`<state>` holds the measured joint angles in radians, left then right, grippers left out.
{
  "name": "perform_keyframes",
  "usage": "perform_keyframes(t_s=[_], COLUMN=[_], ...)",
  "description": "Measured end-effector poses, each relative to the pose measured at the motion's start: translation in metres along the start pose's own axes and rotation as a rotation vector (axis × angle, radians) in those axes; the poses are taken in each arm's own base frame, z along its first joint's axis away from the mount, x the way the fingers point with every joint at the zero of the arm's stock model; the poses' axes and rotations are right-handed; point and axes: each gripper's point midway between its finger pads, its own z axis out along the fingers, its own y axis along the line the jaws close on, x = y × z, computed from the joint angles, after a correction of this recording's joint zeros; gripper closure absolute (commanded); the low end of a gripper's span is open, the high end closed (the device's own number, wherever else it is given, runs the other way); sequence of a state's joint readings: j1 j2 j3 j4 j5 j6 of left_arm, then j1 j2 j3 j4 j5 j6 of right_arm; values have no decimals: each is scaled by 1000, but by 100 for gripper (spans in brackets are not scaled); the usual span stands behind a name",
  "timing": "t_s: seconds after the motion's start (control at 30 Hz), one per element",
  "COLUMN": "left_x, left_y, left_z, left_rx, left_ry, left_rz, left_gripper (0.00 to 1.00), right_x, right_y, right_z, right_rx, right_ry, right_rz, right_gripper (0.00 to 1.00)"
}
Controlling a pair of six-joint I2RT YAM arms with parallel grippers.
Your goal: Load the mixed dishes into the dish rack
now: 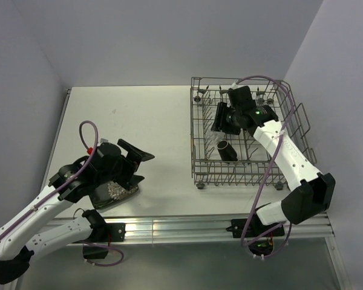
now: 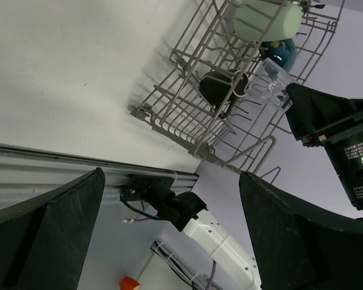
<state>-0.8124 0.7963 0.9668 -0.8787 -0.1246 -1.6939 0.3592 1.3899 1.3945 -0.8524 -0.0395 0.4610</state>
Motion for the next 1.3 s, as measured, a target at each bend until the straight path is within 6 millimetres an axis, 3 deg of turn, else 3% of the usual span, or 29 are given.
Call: perform_keyframes(t_s=[0.17, 0.37, 0.6, 0.63, 0.7, 0.73, 0.77, 0.8, 0.83, 1.07, 1.17, 1.3], left_x=[4, 8, 9, 9, 8, 8, 8, 8, 8, 5, -4, -21], left_y=[5, 7, 7, 8, 11, 12, 13, 15, 18, 38, 54, 80], left_z=[4, 6, 1, 1, 1, 2, 2, 4, 6, 26, 38, 57], left_rx=[-45, -60, -51, -56, -67, -71, -78, -90, -105, -226, -294, -445], left_ry=[19, 38, 47, 47, 44, 43, 41, 40, 38, 4, -35, -112], left_rz=[17, 23, 10, 10, 9, 9, 9, 10, 8, 0, 8, 69], left_gripper=[1, 1, 1, 1, 1, 1, 1, 1, 1, 1, 1, 2], right_x=[2, -7, -5, -5, -2, -1, 0, 1, 2, 1, -4, -13], right_y=[-14, -15, -15, -15, -14, -14, -12, -11, -10, -7, -3, 10], right_z=[14, 29, 52, 55, 63, 67, 70, 73, 76, 63, 40, -6], right_rx=[60, 74, 82, 81, 79, 77, 73, 68, 63, 43, 19, -64], right_ry=[-1, -30, 0, 3, 25, 36, 48, 58, 67, 55, 20, -63], right_rz=[-38, -64, -66, -66, -66, -66, -66, -62, -60, -66, -66, -65], right_gripper=[100, 100, 99, 95, 68, 53, 24, 6, 0, 0, 0, 0])
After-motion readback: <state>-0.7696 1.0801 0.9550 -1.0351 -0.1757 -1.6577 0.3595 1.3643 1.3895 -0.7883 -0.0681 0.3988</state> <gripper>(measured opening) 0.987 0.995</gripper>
